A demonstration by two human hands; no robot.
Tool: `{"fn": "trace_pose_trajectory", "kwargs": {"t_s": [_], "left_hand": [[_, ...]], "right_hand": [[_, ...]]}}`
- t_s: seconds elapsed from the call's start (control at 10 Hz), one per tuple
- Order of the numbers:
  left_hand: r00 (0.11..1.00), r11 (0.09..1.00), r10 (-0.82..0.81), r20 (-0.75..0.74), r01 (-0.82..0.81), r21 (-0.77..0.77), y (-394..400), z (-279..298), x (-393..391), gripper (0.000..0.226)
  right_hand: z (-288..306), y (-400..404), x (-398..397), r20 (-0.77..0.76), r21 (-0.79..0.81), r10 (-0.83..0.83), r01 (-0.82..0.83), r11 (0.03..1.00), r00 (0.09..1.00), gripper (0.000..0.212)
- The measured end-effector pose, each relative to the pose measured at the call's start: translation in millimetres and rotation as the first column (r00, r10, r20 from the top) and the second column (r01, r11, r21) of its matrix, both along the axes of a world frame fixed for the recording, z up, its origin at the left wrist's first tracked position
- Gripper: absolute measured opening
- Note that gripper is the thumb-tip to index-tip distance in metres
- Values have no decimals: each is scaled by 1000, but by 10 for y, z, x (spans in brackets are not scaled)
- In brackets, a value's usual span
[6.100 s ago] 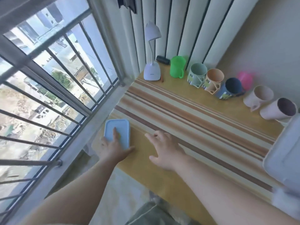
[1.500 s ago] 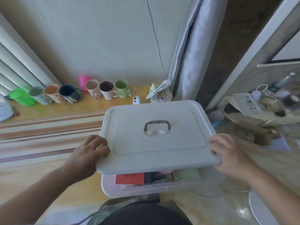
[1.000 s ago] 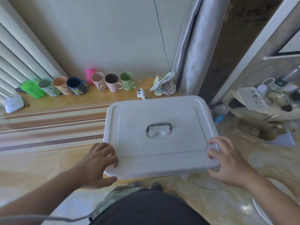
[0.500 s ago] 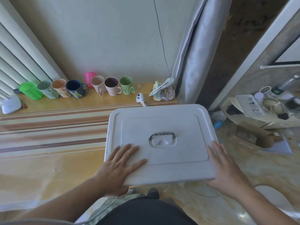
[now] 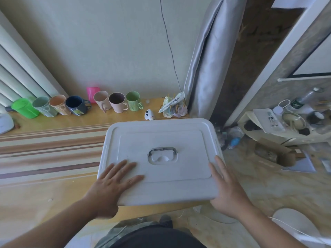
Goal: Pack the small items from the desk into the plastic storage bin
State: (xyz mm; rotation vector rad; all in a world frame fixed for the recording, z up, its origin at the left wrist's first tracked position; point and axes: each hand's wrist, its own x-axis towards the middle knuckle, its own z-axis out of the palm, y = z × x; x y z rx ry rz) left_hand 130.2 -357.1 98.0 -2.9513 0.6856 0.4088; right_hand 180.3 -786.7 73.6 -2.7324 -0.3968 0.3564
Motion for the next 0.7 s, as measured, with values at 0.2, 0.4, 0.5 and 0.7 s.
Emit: {"fn": "trace_pose_trajectory", "kwargs": {"t_s": [0.2, 0.4, 0.5, 0.7], "left_hand": [[993, 991, 119, -9, -118, 61, 247, -5, 120, 124], [992, 994, 112, -50, -111, 14, 251, 0, 144, 118], [987, 994, 105, -122, -107, -11, 270, 108, 134, 112], [911, 894, 264, -316, -354, -274, 386, 771, 702, 42]], "right_hand": [[-50, 402, 200, -17, -3, -16, 16, 1000, 1000, 103], [-50, 324, 259, -30, -37, 17, -18, 999, 999, 111], [11, 294, 284, -61, -116, 89, -95, 989, 994, 122], [654, 422, 682, -139, -149, 55, -76, 986, 989, 107]]}}
